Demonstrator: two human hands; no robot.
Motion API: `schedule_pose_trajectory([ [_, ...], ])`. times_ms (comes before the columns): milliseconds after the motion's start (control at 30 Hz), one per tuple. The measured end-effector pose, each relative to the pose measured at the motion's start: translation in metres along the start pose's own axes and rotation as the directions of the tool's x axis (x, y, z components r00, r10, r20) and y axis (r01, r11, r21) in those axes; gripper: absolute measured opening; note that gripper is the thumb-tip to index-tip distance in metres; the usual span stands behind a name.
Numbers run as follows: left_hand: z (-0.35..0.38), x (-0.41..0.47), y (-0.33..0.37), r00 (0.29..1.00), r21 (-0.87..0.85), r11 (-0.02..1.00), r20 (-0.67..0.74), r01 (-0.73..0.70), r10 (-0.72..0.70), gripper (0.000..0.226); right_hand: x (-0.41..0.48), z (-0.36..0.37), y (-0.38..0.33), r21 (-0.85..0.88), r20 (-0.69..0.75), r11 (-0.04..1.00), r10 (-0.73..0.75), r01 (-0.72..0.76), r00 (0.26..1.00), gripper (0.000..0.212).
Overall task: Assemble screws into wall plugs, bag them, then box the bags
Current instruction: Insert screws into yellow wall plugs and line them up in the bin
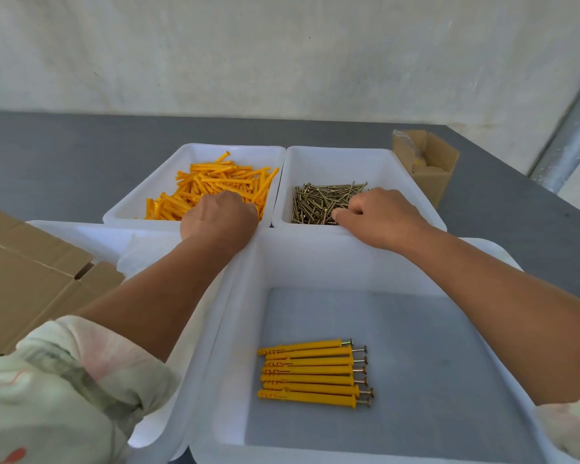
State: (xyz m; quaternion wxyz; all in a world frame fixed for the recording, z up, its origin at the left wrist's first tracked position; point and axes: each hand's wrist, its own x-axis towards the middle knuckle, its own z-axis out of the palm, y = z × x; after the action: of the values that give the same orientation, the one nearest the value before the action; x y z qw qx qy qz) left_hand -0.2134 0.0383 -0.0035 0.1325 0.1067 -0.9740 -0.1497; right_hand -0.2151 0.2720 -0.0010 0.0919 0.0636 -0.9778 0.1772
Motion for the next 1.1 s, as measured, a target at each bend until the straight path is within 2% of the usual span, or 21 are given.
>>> schedule_pose_trajectory([
  [467, -0.008, -0.014, -0.005, 0.999, -0.006, 0.999, -0.03, -0.042, 0.042, 0.024, -0.018, -0.011, -0.008, 0.011, 0.013, 0.999, 0.038, -0.038, 0.999, 0.044],
  [600, -0.025, -0.014, -0.003, 0.996, -0.149, 0.989, -0.088, -0.019, 0.006, 0.027, -0.02, -0.024, -0.011, -0.025, -0.006, 0.998, 0.052, -0.052, 0.999, 0.045],
  [667, -0.038, -0.012, 0.0, 0.995, -0.286, 0.958, -0.097, -0.01, -0.018, 0.019, -0.02, -0.033, -0.015, -0.04, -0.046, 0.997, 0.057, -0.059, 0.997, 0.047],
  [733, -0.045, -0.013, 0.002, 0.996, -0.458, 0.889, -0.083, -0.024, -0.016, 0.024, -0.021, -0.042, -0.019, -0.02, -0.088, 0.998, 0.06, -0.062, 0.994, 0.046],
  [800, -0.049, -0.015, 0.005, 0.995, -0.635, 0.769, -0.103, -0.069, 0.004, 0.023, -0.023, -0.048, -0.022, 0.048, -0.107, 0.997, 0.066, -0.061, 0.992, 0.044],
  [867, -0.053, -0.017, 0.008, 0.996, -0.783, 0.618, -0.086, -0.068, 0.0, 0.011, -0.025, -0.052, -0.023, 0.242, -0.088, 0.967, 0.108, -0.084, 0.99, 0.042],
  [967, -0.06, -0.017, 0.009, 0.995, -0.927, 0.363, 0.092, 0.096, -0.029, 0.015, -0.031, -0.05, -0.022, 0.638, 0.024, 0.747, 0.224, -0.187, 0.974, 0.021],
  [1033, -0.063, -0.018, 0.008, 0.968, -0.943, 0.221, 0.25, 0.248, -0.018, 0.017, -0.032, -0.045, -0.02, 0.757, 0.08, 0.613, 0.256, -0.225, 0.963, 0.016],
  [1100, -0.061, -0.02, 0.009, 0.928, -0.921, 0.12, 0.373, 0.372, -0.012, 0.02, -0.032, -0.044, -0.02, 0.821, 0.116, 0.515, 0.269, -0.245, 0.956, 0.013],
])
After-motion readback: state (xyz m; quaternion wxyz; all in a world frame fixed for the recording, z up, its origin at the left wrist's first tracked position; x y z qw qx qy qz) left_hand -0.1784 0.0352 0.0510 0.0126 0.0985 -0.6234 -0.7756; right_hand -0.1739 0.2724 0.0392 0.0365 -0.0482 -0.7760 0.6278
